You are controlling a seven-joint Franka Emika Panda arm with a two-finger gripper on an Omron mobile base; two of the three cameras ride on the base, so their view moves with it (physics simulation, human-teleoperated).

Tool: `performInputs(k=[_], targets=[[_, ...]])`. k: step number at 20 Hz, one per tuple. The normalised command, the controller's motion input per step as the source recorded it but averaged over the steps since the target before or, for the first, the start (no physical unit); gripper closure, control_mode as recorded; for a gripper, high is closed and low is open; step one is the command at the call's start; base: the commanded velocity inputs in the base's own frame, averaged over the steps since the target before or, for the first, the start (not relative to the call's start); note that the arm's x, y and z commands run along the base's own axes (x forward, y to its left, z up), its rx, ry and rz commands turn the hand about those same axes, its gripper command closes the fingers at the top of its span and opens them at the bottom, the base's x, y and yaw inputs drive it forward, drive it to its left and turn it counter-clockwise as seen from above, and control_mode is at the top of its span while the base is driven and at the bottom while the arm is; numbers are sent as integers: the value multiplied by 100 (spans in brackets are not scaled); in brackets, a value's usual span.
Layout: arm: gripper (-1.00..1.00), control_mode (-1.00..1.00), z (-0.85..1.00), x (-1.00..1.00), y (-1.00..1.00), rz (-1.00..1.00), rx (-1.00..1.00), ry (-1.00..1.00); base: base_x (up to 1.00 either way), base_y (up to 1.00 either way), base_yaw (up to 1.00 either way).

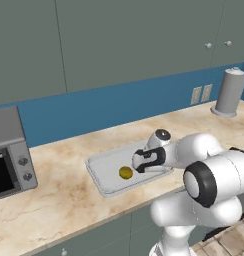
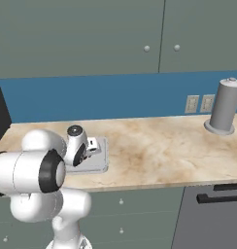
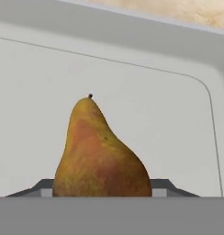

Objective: Pick the orange and pear from the fridge and place them inside the tupperware on the counter.

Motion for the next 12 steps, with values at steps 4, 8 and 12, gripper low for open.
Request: performInputs(k=[4, 8, 12], targets=[[-100, -100, 36, 0, 0, -1, 0, -2, 0, 0, 0], [-100, -100, 68, -16, -3, 0, 0, 0, 0, 0, 0], [-100, -100, 53, -75, -52, -3, 1, -1, 0, 0, 0]])
